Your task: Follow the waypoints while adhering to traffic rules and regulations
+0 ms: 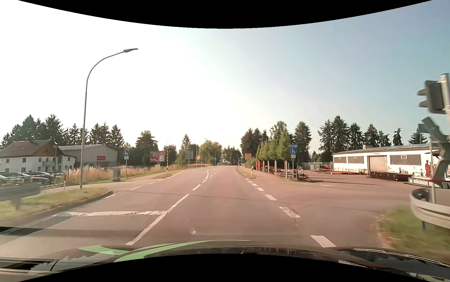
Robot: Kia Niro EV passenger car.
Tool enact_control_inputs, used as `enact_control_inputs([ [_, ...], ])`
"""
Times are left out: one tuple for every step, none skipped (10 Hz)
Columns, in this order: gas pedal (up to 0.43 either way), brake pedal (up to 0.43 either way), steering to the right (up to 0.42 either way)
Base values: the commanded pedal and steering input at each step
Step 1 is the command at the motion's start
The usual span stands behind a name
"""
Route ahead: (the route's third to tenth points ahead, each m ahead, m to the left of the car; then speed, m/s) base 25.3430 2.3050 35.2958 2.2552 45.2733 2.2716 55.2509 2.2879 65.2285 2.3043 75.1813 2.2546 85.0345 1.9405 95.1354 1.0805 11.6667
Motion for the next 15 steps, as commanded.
enact_control_inputs([
  [0.260,0.000,-0.004],
  [0.260,0.000,-0.005],
  [0.260,0.000,-0.004],
  [0.260,0.000,-0.004],
  [0.260,0.000,-0.003],
  [0.260,0.000,-0.001],
  [0.260,0.000,0.000],
  [0.260,0.000,0.000],
  [0.260,0.000,0.000],
  [0.260,0.000,0.000],
  [0.260,0.000,0.000],
  [0.260,0.000,0.000],
  [0.260,0.000,-0.001],
  [0.260,0.000,-0.001],
  [0.260,0.000,-0.001],
])
